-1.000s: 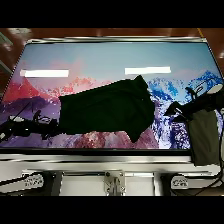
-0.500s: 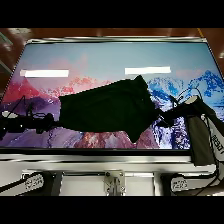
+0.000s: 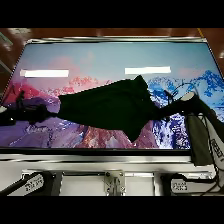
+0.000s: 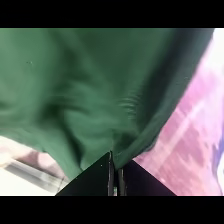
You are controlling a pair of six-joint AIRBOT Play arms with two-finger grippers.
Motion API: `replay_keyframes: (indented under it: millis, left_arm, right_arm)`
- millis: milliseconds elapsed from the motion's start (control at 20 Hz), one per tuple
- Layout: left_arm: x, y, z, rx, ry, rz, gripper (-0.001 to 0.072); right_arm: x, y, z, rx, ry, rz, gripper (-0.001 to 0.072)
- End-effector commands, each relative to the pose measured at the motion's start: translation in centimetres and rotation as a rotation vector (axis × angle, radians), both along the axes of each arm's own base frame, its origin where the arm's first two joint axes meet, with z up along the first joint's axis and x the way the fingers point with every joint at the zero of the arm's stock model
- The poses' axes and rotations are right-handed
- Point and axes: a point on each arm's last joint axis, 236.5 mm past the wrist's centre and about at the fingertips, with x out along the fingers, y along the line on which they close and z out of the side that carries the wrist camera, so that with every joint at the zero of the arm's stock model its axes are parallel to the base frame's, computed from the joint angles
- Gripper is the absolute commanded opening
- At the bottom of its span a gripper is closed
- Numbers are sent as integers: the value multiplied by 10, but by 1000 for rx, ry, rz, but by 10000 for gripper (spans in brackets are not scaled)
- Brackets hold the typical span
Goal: Fold the shirts.
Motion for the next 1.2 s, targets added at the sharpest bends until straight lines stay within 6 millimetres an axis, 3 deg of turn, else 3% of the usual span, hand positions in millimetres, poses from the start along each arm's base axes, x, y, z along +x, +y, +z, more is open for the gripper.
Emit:
replay_keyframes:
  millis: [0, 100, 200, 300, 350, 400, 450, 500, 600, 800, 1000, 1150]
  left_arm:
    - [42, 16, 135, 132, -348, 4, 37]
    - [44, 17, 268, 246, -650, 7, 37]
    - [11, 6, 402, 362, -956, 13, 38]
    - [-46, -12, 515, 460, -1245, 47, 38]
    - [-79, -21, 558, 490, -1369, 74, 37]
    - [-107, -28, 587, 507, -1450, 102, 38]
    - [-131, -32, 605, 525, -1495, 130, 38]
    - [-149, -32, 614, 548, -1514, 159, 38]
    - [-171, -27, 613, 584, -1492, 217, 38]
    - [-179, -28, 567, 653, -1310, 152, 38]
    - [-170, -22, 520, 672, -1122, 92, 38]
    - [-151, -8, 481, 668, -980, 80, 38]
  right_arm:
    - [44, -15, 116, -30, -362, 40, 65]
    - [68, -34, 245, -113, -715, 10, 65]
    - [59, -54, 399, -240, -1118, -71, 66]
    - [13, -65, 521, -380, -1438, -149, 65]
    - [-20, -68, 571, -444, -1571, -192, 65]
    - [-52, -70, 610, -496, -1677, -240, 65]
    - [-81, -72, 635, -536, -1745, -280, 65]
    - [-106, -74, 650, -581, -1790, -311, 66]
    - [-146, -82, 660, -669, -1810, -365, 66]
    - [-183, -89, 632, -768, -1692, -351, 66]
    - [-178, -91, 591, -779, -1525, -286, 66]
    - [-148, -97, 543, -744, -1314, -223, 66]
